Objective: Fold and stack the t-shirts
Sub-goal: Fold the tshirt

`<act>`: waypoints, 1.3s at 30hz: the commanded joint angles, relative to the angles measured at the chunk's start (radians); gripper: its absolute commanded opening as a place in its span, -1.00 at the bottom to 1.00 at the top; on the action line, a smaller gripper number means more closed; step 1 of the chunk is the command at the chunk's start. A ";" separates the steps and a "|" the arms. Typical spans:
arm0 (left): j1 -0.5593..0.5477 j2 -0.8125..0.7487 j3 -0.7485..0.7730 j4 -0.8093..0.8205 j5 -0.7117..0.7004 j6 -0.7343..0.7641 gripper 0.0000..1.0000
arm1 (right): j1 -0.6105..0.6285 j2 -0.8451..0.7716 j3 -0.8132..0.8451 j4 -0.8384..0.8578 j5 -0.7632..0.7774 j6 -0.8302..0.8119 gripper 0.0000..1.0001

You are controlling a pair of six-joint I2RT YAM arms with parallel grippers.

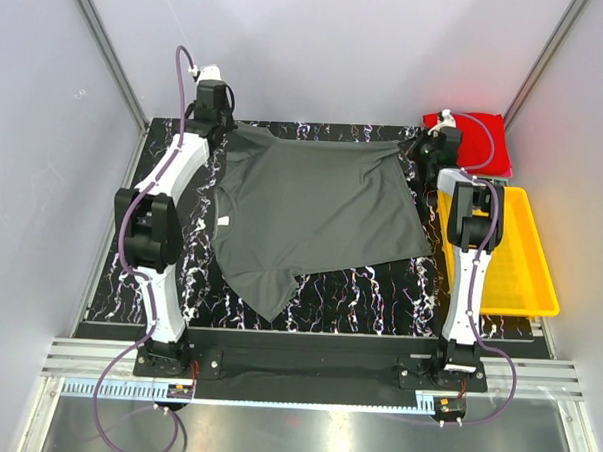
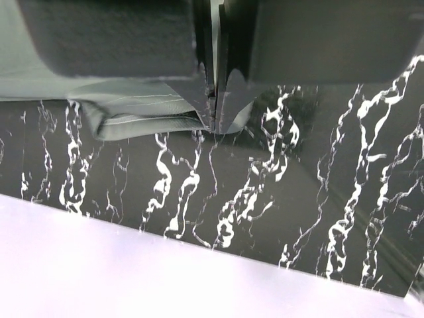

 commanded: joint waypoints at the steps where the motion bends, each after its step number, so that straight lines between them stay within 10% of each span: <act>1: -0.004 -0.061 -0.033 -0.048 -0.040 -0.028 -1.00 | -0.008 -0.116 -0.049 0.108 -0.046 -0.041 -1.00; 27: -0.068 -0.257 -0.295 -0.278 -0.026 -0.152 -1.00 | -0.008 -0.345 -0.341 0.127 -0.048 -0.099 -1.00; 39: -0.101 -0.345 -0.577 -0.325 0.051 -0.261 -0.93 | -0.010 -0.391 -0.301 -0.216 0.064 -0.042 -0.75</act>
